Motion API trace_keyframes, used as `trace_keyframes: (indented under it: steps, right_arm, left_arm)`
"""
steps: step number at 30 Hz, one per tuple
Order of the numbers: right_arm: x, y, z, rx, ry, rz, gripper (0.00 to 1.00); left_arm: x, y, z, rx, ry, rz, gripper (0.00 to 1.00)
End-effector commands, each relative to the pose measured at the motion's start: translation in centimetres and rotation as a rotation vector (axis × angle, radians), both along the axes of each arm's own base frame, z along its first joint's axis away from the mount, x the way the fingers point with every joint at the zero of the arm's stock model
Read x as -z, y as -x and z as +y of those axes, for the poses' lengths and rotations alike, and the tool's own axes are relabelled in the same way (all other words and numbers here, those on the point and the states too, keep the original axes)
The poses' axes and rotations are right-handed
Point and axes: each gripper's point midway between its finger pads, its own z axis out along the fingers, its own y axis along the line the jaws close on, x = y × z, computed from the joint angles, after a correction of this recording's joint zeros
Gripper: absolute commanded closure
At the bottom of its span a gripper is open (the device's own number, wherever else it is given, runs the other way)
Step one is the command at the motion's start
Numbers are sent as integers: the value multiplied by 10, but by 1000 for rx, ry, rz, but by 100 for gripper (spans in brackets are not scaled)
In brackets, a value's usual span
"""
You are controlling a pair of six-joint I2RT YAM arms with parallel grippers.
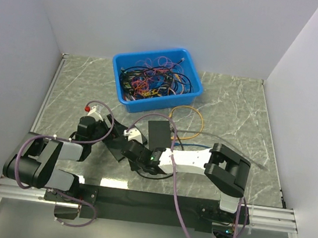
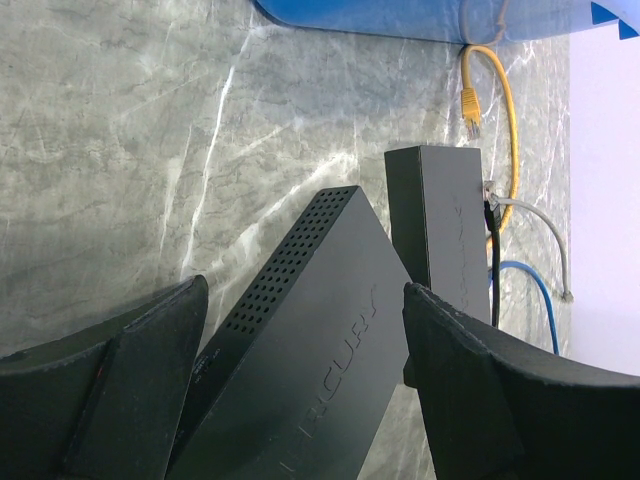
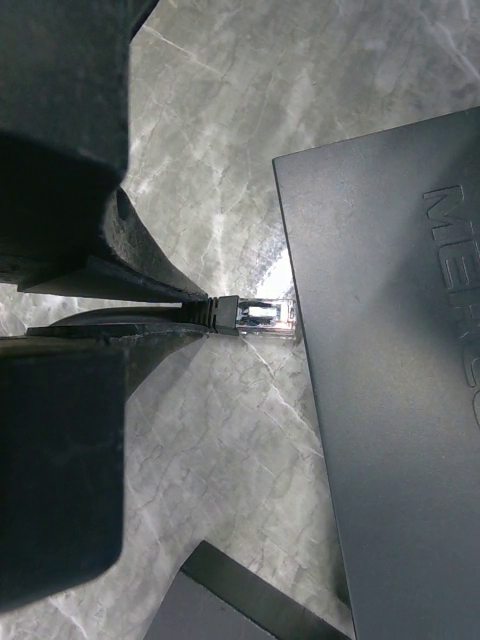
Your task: Insert the plug into the switch port
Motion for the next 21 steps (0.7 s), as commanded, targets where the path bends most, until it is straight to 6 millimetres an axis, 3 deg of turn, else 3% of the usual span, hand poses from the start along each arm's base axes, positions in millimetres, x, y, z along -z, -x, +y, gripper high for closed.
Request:
trace_keyframes:
  steps: [1,10,21]
  right_arm:
    - [-23,-14,11,28,-53,-48,100]
    - [-37,-22,20,23,-59,-83,100]
    - [-40,-42,10,70,-60,-93,100]
  left_arm:
    - [5,5,-4,29,-6,5,15]
    - [7,7,-5,37,-8,8,15]
    - [6,7,-6,42,-7,6,15]
